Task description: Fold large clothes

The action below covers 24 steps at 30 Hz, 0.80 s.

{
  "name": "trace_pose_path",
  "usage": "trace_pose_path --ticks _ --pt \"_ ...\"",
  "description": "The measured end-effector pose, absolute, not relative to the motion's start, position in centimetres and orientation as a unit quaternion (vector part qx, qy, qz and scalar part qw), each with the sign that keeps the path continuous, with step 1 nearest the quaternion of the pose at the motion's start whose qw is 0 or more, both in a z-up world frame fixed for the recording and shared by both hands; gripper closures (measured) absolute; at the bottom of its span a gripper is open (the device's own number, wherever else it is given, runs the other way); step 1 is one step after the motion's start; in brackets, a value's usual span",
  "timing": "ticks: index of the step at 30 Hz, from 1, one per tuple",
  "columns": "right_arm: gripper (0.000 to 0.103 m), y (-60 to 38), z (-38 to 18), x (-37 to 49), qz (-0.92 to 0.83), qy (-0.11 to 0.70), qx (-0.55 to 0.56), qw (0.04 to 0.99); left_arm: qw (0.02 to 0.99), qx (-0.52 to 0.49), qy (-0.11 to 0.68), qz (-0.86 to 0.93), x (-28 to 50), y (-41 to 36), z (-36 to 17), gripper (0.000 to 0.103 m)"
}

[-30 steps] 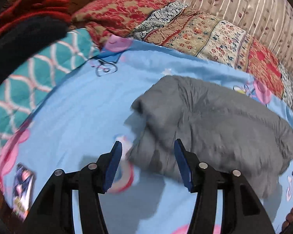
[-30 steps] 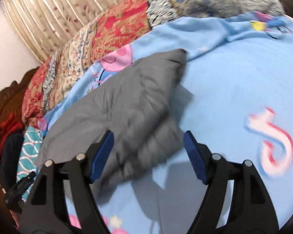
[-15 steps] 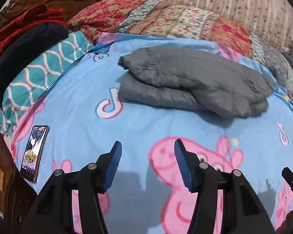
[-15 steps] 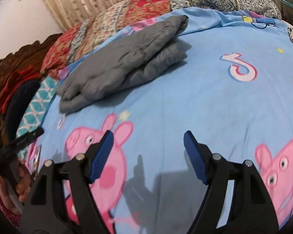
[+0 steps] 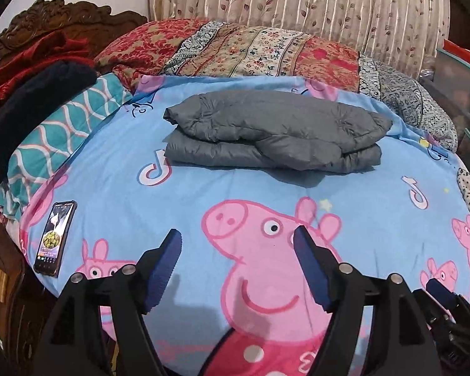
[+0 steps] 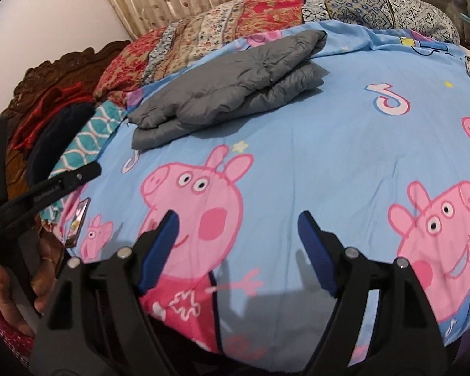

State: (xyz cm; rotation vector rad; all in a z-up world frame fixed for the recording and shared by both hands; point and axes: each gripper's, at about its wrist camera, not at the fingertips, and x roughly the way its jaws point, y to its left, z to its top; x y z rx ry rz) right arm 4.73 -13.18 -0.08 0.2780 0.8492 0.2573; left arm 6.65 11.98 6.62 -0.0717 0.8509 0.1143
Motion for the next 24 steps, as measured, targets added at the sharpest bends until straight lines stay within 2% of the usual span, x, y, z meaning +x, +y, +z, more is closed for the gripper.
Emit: trace_pose_path --ticks 7,15,24 --pt "0.028 -12.4 0.6 3.1 0.131 0.404 0.124 0.897 0.915 -0.031 0.398 0.062 4.9 11.6 7.9 0.018" --pt "0.028 -11.6 0.8 2.2 0.144 0.406 0.124 0.894 0.917 -0.018 0.397 0.036 3.6 10.7 8.6 0.008" --pt "0.028 -12.2 1.1 1.7 0.141 0.4 0.137 0.895 0.917 -0.01 0.399 0.028 3.0 10.0 8.7 0.007"
